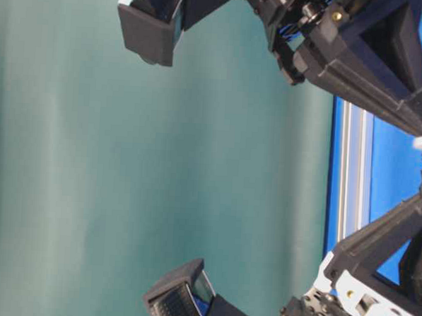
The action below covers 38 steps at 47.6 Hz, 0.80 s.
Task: Insert the wire through the string loop located in the center.
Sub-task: 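Close the left gripper on the plug past the loop, then open the right gripper and pull the cable leftward with the left gripper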
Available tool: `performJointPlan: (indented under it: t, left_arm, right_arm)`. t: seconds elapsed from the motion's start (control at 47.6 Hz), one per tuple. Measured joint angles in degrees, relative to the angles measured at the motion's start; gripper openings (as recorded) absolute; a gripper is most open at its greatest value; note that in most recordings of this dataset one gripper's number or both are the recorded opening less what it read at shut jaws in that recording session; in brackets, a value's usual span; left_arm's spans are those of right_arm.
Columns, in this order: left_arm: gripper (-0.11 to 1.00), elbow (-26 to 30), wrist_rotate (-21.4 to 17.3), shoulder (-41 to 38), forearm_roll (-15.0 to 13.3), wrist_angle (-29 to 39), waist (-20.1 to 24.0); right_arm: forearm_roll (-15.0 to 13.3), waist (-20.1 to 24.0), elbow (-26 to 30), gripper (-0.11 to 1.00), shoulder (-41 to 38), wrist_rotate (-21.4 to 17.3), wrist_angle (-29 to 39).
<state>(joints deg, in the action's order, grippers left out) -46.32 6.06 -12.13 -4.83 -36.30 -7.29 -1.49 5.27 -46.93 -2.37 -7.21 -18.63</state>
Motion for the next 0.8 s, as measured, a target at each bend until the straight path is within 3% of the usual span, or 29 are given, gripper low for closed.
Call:
performJointPlan:
  t: [0.526,0.673,0.799]
  left_arm:
    - [0.08,0.26,-0.09,0.0,0.0,1.23,0.0]
    - [0.08,0.35,0.0,0.0,0.0,1.23,0.0]
    - [0.08,0.35,0.0,0.0,0.0,1.23,0.0]
  right_arm:
    - [0.0,0.09,0.09,0.0,0.0,0.0,0.0]
    - [0.0,0.0,0.0,0.25,0.0,-0.09,0.09]
    - [0.0,0.0,0.09,0.63,0.0,-0.09,0.0]
